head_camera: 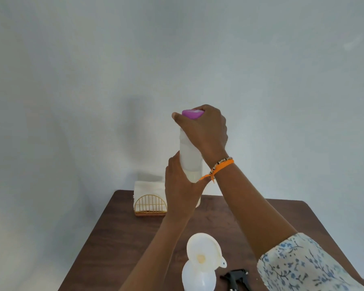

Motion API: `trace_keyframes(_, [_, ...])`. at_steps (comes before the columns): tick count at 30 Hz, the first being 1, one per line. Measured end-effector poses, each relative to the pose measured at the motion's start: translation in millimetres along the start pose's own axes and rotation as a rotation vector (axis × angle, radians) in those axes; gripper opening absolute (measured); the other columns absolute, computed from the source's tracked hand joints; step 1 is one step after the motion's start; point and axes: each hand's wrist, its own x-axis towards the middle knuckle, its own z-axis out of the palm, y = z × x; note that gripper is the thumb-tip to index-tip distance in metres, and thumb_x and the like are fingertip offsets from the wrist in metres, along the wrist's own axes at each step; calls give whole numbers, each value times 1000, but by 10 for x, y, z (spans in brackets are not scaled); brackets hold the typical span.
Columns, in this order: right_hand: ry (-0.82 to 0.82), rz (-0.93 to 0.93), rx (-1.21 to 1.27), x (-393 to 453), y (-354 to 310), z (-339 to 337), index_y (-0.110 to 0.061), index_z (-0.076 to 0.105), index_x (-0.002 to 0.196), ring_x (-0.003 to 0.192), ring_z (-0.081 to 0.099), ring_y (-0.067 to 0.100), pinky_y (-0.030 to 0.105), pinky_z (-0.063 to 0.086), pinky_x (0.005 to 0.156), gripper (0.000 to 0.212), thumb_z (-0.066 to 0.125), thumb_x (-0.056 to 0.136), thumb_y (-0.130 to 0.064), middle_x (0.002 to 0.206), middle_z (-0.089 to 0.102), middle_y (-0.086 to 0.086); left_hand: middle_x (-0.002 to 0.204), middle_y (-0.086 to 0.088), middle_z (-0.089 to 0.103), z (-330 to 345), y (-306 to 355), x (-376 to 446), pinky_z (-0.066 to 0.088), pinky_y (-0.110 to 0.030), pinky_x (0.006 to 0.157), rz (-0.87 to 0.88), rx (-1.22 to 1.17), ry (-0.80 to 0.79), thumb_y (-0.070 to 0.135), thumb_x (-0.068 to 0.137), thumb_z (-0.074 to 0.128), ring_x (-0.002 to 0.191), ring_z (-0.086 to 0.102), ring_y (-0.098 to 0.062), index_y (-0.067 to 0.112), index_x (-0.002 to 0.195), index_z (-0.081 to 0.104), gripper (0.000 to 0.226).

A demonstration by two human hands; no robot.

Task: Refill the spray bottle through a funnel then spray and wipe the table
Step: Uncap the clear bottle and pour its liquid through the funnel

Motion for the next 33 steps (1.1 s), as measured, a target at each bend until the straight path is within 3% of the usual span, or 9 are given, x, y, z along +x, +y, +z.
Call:
trace_keyframes(6, [-65, -8, 63, -129, -13, -80, -21, 63, 79, 76, 60, 17, 26, 44, 64, 22, 71, 64, -35, 73, 60, -9, 104, -2, 58, -42, 95, -78, 52, -26, 82, -15, -85, -11, 19, 65, 80, 91, 54, -14, 12, 118, 45, 64])
trace_keyframes(8, [-180, 11, 235, -98, 31, -124, -17, 69, 72, 77, 66, 23, 34, 55, 72, 19, 73, 60, -31, 72, 68, 0, 102, 2, 57, -87, 113, -90, 47, -12, 74, -3, -114, -87, 24, 63, 80, 90, 55, -13, 11, 117, 47, 64])
trace_keyframes(12, [-403, -47, 512, -45, 102, -261, -13, 69, 73, 91, 69, 28, 38, 54, 86, 7, 73, 70, -18, 78, 72, 9, 99, 0, 59, -120, 174, -147, 51, -20, 73, 5, -202, -190, 35, 58, 68, 90, 59, -17, 16, 112, 48, 60])
trace_keyframes(18, [-696, -6, 657, 78, 198, -563, -15, 46, 98, 104, 62, 22, 33, 48, 83, 48, 78, 67, -29, 108, 66, 12, 92, 23, 46, -197, 231, -117, 37, -4, 72, 70, -143, -245, 32, 71, 75, 84, 53, -2, 31, 107, 36, 53])
trace_keyframes(20, [-655, -4, 634, 125, 247, -662, -21, 48, 101, 100, 59, 16, 37, 49, 88, 66, 86, 52, -42, 110, 63, 4, 91, 24, 47, -219, 213, -114, 38, -5, 71, 62, -162, -234, 22, 74, 74, 85, 55, -3, 31, 107, 37, 50])
trace_keyframes(24, [-471, -93, 468, 113, 259, -782, -22, 45, 114, 109, 57, 14, 45, 43, 103, 47, 71, 76, -29, 116, 59, -2, 89, 27, 43, -263, 213, -105, 36, -2, 68, 56, -150, -213, 21, 76, 73, 81, 52, 0, 31, 106, 35, 50])
trace_keyframes(27, [-362, -165, 435, -3, 159, -714, -19, 44, 118, 104, 57, 16, 36, 48, 95, 38, 61, 86, -31, 112, 55, -3, 91, 23, 45, -262, 218, -106, 35, -1, 68, 66, -132, -226, 21, 76, 73, 81, 51, 1, 30, 106, 34, 50])
trace_keyframes(30, [-272, -242, 332, -106, 74, -596, -22, 41, 118, 91, 55, 9, 14, 49, 73, 54, 71, 76, -35, 108, 51, -4, 96, 19, 43, -242, 250, -117, 34, 1, 66, 86, -103, -226, 24, 76, 73, 79, 49, 4, 31, 107, 33, 51])
trace_keyframes(33, [-255, -242, 331, -108, 111, -598, -24, 40, 119, 81, 56, 9, 10, 48, 63, 66, 80, 67, -29, 104, 52, -4, 98, 19, 43, -233, 267, -131, 33, 2, 67, 94, -100, -246, 25, 76, 73, 80, 49, 4, 32, 108, 32, 52])
